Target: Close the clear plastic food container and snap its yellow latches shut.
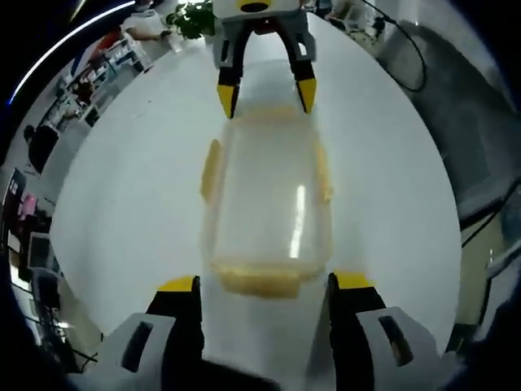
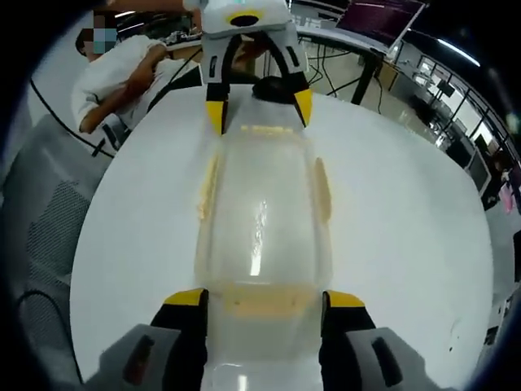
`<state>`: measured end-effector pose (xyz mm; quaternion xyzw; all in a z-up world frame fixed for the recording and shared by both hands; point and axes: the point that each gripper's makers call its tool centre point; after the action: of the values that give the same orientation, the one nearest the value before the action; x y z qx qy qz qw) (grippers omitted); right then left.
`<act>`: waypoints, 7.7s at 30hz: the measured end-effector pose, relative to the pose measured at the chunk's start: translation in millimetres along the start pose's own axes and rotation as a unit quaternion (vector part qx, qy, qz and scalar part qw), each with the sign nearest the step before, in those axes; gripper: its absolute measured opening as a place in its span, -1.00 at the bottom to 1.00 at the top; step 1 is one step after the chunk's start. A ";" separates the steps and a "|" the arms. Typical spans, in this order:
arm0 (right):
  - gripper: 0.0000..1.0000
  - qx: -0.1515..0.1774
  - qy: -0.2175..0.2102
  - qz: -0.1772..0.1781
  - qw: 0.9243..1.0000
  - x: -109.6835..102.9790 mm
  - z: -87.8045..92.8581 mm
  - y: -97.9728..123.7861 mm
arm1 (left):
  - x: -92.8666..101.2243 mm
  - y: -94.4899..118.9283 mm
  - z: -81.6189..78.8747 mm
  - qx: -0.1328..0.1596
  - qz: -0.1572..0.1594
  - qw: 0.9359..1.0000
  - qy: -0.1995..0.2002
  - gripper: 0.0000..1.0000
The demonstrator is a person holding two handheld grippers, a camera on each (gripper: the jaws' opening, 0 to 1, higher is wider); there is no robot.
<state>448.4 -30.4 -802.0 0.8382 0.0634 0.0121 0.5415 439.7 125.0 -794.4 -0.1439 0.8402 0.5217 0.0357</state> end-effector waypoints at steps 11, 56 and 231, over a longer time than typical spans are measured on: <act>0.00 0.001 -0.009 -0.018 1.000 -3.2 1.4 -1.2 | 3.1 0.4 -1.3 0.006 0.016 1.000 -0.006 0.00; -0.29 -0.021 0.005 -0.025 0.999 -4.0 2.4 -0.4 | 4.1 1.8 2.3 -0.038 0.016 0.999 -0.015 -0.26; -0.28 -0.019 -0.005 -0.022 1.000 -15.9 193.3 151.4 | 18.1 -53.4 -232.4 -0.019 0.032 0.999 -0.016 -0.26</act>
<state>464.0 -268.8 -743.4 0.8261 0.0786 -0.0025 0.5581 458.3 -106.9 -739.2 -0.1093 0.8338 0.5403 0.0295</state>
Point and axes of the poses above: the point that each gripper's makers call its tool centre point, and the gripper's own axes: y roughly backward along the fingers, x roughly to its right, z roughly out of its underside, and after that the axes turned 6 degrees about -z, right-handed
